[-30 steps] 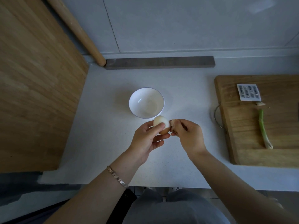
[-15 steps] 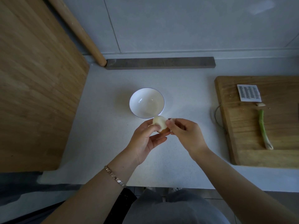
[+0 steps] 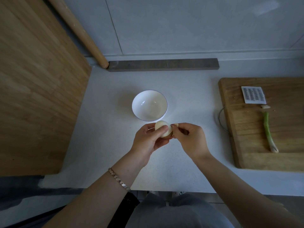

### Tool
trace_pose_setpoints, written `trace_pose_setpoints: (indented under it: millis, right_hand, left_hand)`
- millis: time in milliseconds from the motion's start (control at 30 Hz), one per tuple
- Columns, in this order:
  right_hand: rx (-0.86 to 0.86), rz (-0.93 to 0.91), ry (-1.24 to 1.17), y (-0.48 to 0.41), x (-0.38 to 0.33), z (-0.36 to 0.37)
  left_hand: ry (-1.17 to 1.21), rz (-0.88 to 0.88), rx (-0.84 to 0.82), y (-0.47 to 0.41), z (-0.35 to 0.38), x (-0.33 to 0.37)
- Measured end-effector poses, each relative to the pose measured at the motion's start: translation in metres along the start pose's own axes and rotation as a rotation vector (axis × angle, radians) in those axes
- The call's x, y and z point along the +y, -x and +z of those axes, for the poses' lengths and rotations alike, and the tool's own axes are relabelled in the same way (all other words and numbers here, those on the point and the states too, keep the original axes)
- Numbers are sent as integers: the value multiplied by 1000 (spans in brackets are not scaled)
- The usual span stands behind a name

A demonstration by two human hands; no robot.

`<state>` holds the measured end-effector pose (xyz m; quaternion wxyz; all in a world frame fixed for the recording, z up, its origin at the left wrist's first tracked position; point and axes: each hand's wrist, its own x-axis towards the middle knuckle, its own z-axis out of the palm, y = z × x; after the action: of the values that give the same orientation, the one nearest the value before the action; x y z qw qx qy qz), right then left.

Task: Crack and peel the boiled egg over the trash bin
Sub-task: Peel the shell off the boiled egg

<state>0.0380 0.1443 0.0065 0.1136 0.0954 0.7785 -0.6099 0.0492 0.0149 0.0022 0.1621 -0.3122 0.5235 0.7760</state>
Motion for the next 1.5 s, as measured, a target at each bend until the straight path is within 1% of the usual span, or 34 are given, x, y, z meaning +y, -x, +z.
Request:
trace_pose_setpoints:
  millis: [200,300,367,600,733,833,900,1000,1167,1267,1400,1500]
  right_hand:
    - [13,78,-33,-2,3,-3]
    - [19,194,-164,-5,5,-5]
    - [22,226,-203,-7,7,-8]
    - [-112,184,-36,-3,3,-3]
    - [-139,135,-65,-2,2,-4]
    - [-142,166,-147,-3,3,-6]
    - [-147,180,-145,-3,4,-7]
    - [-126,129,-105,-4,7,-5]
    - [-66,18,29,-2,12,-3]
    - [-50,-13,66,1,14,-2]
    - [-21,-9,75,0,16,-2]
    - [-11,72,-31,-3,16,-4]
  left_hand:
    - [1,-14,-21,-1,0,-3]
    - [65,-38,-62,-2,-3,-4]
    - [84,-53,-84,-2,-4,-3]
    - [7,-42,-44,-4,0,-7]
    - [21,-37,-54,-5,1,-5]
    - [41,-44,-66,-5,0,-5]
    - [37,-47,-68,-5,-1,-7]
    - [27,-56,-63,-6,-3,-8]
    - [12,-64,-47,-6,-2,-7]
    - [-37,-64,5,-6,0,-5]
    - [-64,-65,61,-7,0,-5]
    - [-54,-82,50,-7,-2,-5]
